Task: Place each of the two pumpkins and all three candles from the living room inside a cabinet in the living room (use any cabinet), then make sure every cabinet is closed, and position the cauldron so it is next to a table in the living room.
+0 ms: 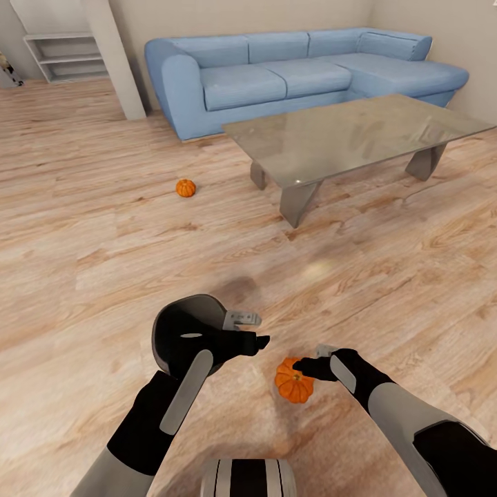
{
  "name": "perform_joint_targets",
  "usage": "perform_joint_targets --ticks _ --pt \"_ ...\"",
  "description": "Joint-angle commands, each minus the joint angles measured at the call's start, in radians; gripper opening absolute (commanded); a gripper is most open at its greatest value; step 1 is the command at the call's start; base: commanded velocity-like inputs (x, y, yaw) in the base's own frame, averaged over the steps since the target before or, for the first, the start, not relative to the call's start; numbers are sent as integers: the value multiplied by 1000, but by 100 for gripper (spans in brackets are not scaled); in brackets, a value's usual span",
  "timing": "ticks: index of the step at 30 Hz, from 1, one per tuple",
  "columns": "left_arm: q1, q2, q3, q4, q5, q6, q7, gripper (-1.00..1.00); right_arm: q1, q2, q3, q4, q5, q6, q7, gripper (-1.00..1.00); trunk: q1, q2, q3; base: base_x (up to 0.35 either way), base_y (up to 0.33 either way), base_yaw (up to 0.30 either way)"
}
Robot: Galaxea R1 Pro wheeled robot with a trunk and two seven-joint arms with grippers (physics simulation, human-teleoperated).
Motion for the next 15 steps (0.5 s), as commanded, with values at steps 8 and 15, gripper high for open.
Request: perform_joint_targets --ticks 8,15 --pt "-1 0 -1 -1 9 3 10 100 0 -1 3 -1 3 4 3 100 0 0 -1 2 -2 0" --pt "-1 0 -1 -1 9 2 10 100 0 -1 3 -1 2 4 3 100 0 0 -1 49 -30 0"
